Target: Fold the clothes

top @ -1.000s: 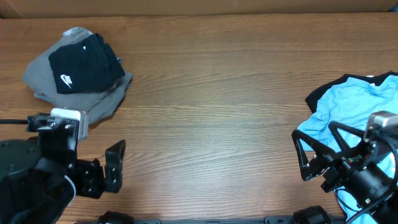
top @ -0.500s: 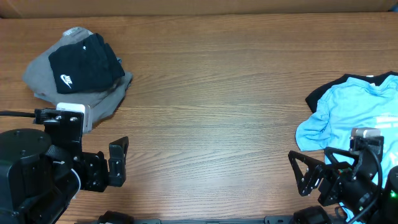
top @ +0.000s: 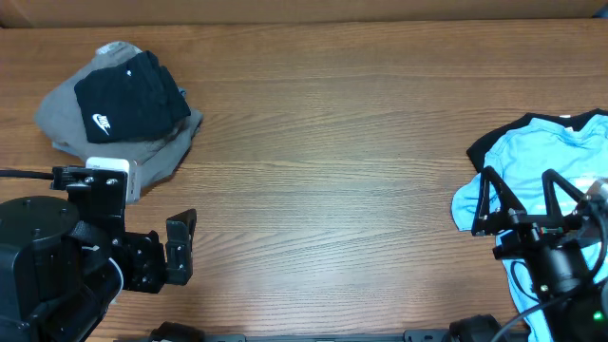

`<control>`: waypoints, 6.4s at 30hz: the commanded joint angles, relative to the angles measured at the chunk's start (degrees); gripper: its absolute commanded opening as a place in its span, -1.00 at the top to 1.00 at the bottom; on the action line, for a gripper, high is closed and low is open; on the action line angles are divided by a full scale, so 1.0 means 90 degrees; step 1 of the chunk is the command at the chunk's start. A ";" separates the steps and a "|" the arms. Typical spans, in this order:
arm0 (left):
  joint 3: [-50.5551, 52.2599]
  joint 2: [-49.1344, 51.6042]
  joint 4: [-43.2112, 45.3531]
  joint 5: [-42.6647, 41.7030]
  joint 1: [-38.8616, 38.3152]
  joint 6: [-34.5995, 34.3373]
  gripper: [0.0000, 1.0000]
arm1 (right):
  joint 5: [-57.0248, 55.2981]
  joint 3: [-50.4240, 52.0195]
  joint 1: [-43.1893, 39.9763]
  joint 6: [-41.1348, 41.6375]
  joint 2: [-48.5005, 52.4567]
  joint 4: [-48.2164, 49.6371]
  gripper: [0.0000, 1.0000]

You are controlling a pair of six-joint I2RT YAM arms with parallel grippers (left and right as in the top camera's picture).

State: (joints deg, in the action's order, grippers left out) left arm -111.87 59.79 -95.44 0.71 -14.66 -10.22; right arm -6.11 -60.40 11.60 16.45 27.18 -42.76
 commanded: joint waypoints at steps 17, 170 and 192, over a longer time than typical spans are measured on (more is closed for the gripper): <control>0.0002 -0.0002 0.0002 0.0010 -0.0058 -0.0080 -1.00 | -0.0075 0.5438 -0.0053 0.0029 -0.3002 0.2795 -1.00; 1.2400 -0.6608 1.0229 -0.1202 0.1630 0.0090 -1.00 | 0.0138 0.6254 -0.0046 0.0024 -0.3002 0.3276 -1.00; 1.2400 -0.6608 1.0229 -0.1202 0.1630 0.0090 -1.00 | 0.0138 0.6254 -0.0046 0.0024 -0.3002 0.3276 -1.00</control>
State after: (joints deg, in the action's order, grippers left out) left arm -0.47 0.97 -3.36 -9.47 0.36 -9.96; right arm -4.86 -4.14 11.29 16.49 0.84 -13.65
